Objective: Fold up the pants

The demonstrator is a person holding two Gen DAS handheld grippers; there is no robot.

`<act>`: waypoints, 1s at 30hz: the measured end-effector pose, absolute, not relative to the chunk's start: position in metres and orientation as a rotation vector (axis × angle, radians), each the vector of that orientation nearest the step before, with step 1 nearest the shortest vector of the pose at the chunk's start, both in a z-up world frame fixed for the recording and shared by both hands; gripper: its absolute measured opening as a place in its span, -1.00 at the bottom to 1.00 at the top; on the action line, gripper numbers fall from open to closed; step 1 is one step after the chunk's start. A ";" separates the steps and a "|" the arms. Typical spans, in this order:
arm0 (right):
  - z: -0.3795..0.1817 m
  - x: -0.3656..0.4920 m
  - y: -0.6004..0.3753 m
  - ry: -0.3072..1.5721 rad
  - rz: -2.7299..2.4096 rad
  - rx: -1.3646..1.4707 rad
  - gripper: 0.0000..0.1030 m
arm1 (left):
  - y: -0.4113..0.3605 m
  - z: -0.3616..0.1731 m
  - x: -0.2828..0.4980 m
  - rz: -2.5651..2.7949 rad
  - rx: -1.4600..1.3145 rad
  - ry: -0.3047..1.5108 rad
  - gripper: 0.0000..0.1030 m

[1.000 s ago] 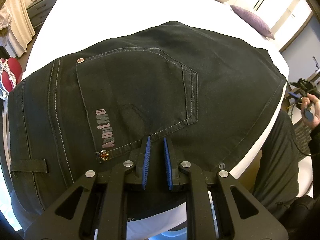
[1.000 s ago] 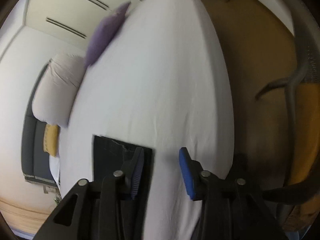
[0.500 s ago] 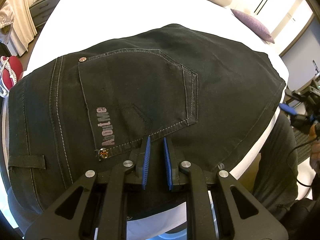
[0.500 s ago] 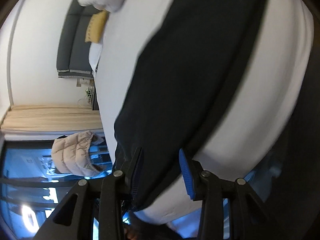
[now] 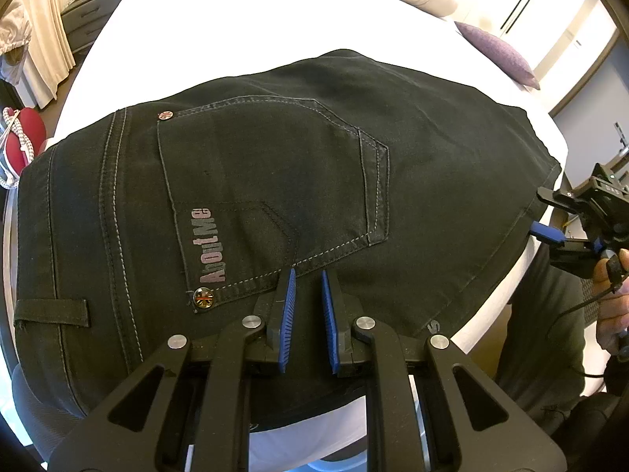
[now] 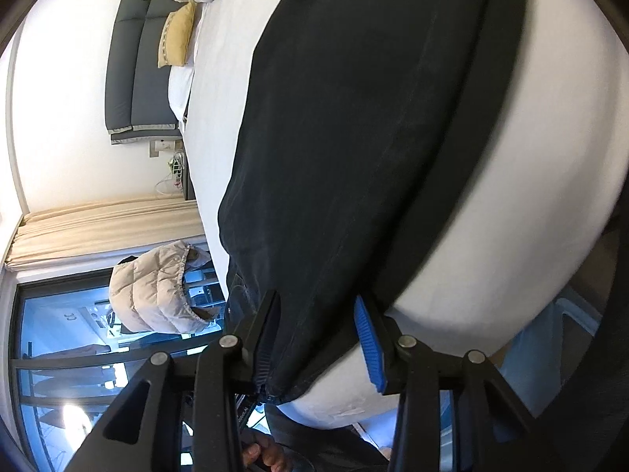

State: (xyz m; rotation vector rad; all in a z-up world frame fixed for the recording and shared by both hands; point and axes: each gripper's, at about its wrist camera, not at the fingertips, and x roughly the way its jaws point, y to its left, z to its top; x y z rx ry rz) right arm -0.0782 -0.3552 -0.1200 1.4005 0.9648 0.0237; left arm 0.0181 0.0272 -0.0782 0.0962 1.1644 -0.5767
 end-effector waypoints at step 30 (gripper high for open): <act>-0.130 -0.103 -0.445 0.624 -0.151 1.506 -0.47 | 0.040 -0.078 0.028 -0.609 0.076 1.178 -0.74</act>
